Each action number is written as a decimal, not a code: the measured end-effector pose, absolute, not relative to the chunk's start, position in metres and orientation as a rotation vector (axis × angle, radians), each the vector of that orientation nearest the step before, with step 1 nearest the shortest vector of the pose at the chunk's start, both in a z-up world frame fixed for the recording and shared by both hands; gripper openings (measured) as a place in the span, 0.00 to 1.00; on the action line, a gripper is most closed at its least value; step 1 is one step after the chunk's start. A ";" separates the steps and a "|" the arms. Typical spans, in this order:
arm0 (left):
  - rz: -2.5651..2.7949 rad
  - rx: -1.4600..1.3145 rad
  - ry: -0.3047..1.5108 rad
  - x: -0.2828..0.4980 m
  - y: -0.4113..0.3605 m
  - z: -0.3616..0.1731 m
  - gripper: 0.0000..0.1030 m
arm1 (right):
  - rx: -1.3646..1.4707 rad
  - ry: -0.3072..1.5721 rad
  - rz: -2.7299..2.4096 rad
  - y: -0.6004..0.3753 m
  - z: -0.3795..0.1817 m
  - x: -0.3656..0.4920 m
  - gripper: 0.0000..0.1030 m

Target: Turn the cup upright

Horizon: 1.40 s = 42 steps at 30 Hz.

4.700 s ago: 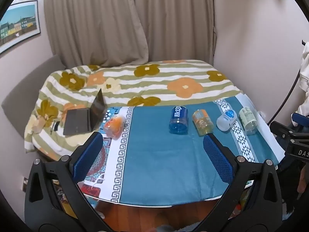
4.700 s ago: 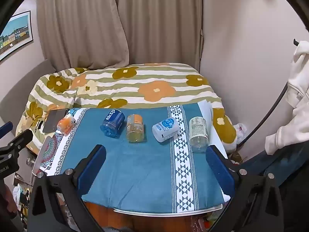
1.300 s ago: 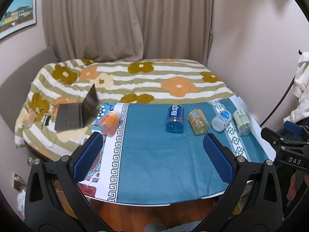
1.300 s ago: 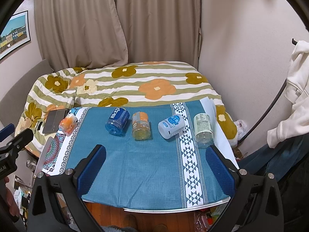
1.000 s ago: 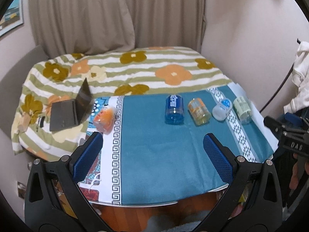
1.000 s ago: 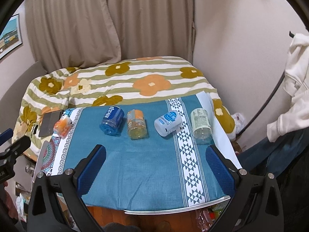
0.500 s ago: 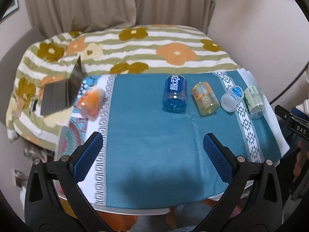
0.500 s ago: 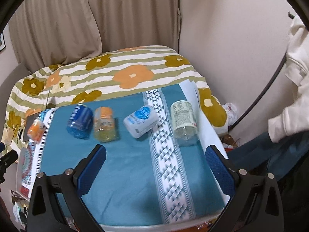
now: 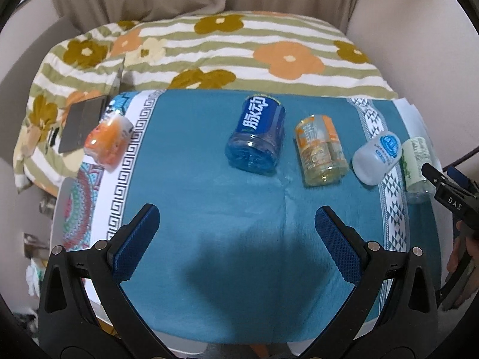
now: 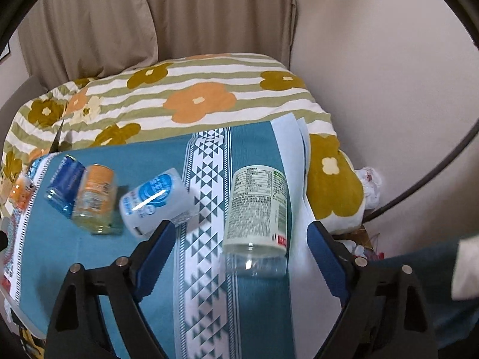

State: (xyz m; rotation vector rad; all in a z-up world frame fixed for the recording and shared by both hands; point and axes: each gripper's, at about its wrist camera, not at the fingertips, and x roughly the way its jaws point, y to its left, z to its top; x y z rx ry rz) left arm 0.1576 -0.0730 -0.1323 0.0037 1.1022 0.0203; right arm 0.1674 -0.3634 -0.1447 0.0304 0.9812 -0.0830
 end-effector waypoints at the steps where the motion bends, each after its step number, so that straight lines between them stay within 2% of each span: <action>1: 0.027 0.005 1.113 0.161 -0.076 -0.136 1.00 | 0.027 0.986 -0.080 -0.364 -0.149 0.171 0.84; 3: 0.039 0.004 1.134 0.169 -0.082 -0.141 1.00 | 0.023 1.001 -0.072 -0.366 -0.157 0.176 0.83; 5: 0.048 0.007 1.142 0.174 -0.087 -0.143 1.00 | 0.029 1.022 -0.057 -0.367 -0.164 0.182 0.76; 7: 0.057 0.014 1.141 0.179 -0.092 -0.144 1.00 | 0.034 1.046 -0.044 -0.369 -0.170 0.188 0.73; 15: 0.075 0.017 1.142 0.194 -0.104 -0.145 1.00 | 0.021 1.094 -0.023 -0.376 -0.182 0.199 0.69; 20: 0.083 0.002 1.151 0.198 -0.105 -0.148 1.00 | -0.013 1.114 -0.006 -0.374 -0.188 0.201 0.59; 31: 0.084 -0.005 1.143 0.194 -0.105 -0.144 1.00 | -0.016 1.118 0.024 -0.374 -0.182 0.202 0.57; 42: 0.035 -0.026 1.085 0.173 -0.072 -0.122 1.00 | -0.001 1.088 -0.006 -0.354 -0.140 0.181 0.57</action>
